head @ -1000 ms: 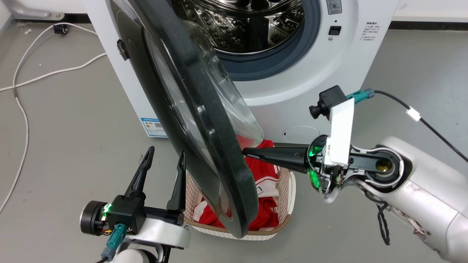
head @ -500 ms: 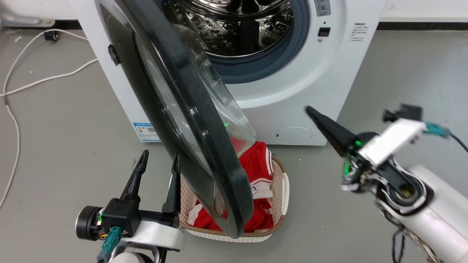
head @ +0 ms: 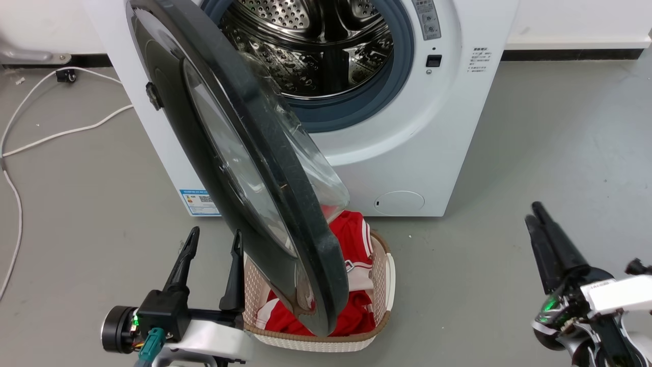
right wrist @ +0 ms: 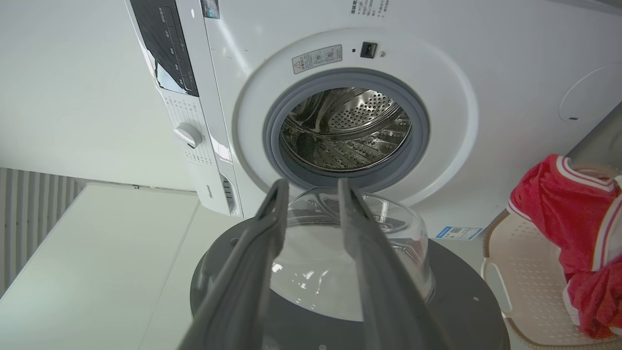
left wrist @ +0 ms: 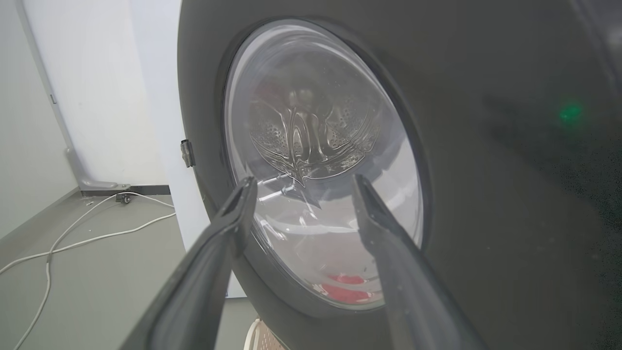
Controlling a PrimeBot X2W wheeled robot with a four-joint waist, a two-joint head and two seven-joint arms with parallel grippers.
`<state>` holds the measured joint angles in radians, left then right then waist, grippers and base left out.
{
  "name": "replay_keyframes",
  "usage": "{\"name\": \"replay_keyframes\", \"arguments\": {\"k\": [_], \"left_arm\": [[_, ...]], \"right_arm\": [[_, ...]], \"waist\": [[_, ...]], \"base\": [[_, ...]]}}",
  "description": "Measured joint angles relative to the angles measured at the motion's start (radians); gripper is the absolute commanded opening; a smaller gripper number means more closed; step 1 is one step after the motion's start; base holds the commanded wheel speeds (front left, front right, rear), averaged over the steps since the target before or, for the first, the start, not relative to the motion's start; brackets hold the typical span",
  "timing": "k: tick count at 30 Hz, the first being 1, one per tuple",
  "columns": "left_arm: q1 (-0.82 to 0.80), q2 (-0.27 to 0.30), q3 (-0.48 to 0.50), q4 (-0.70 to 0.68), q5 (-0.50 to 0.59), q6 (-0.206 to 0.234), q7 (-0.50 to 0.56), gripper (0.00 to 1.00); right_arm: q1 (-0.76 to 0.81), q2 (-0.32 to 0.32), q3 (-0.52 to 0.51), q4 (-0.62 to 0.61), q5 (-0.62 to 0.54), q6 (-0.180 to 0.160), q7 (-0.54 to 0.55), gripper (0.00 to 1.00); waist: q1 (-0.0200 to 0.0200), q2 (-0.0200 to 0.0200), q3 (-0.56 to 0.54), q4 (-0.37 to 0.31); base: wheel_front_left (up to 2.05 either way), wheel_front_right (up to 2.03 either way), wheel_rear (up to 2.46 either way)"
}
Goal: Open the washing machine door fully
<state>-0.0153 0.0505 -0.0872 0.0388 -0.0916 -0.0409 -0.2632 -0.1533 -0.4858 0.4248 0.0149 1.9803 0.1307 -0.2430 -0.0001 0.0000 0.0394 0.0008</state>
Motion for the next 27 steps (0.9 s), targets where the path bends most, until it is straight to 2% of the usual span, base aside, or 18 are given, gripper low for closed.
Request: {"name": "replay_keyframes", "arguments": {"k": [6,10,12,17,21,23,27], "left_arm": [[0.009,0.0,0.004,0.005,-0.001,0.003,0.0,1.0],[0.012,0.0,0.006,0.004,-0.001,0.003,0.0,1.0],[0.015,0.0,0.007,0.004,-0.001,0.003,0.0,1.0],[0.018,0.0,0.007,-0.001,0.0,0.006,0.0,1.0],[0.018,0.0,0.013,-0.005,0.002,0.006,0.0,1.0],[0.017,0.0,0.015,-0.006,0.004,0.004,0.0,1.0],[0.015,0.0,0.018,-0.01,0.009,0.001,0.0,1.0]], "right_arm": [[0.087,0.069,-0.134,0.0,-0.251,0.0,-0.018,1.0],[0.108,0.151,-0.272,0.052,-0.543,0.0,-0.02,1.0],[0.116,0.195,-0.334,0.066,-0.726,0.0,-0.02,1.0],[0.122,0.315,-0.467,0.027,-1.181,0.0,-0.02,1.0],[0.143,0.372,-0.504,-0.058,-1.552,0.0,-0.005,1.0],[0.159,0.399,-0.505,-0.117,-1.699,0.0,0.026,1.0],[0.215,0.425,-0.48,-0.185,-1.875,0.0,0.082,1.0]], "waist": [[0.0,0.0,-0.016,-0.001],[0.0,0.0,-0.022,0.0],[0.0,0.0,-0.024,0.0],[0.0001,0.0,-0.021,0.002],[0.0001,0.0,-0.017,0.003],[0.0001,0.0,-0.016,0.004],[0.0001,0.0,-0.013,0.008]], "base": [[0.0,0.0,0.0],[0.0,0.0,0.0],[0.0,0.0,0.0],[0.0,0.0,0.0],[0.0,0.0,0.0],[0.0,0.0,0.0],[0.0,0.0,0.0]]}}
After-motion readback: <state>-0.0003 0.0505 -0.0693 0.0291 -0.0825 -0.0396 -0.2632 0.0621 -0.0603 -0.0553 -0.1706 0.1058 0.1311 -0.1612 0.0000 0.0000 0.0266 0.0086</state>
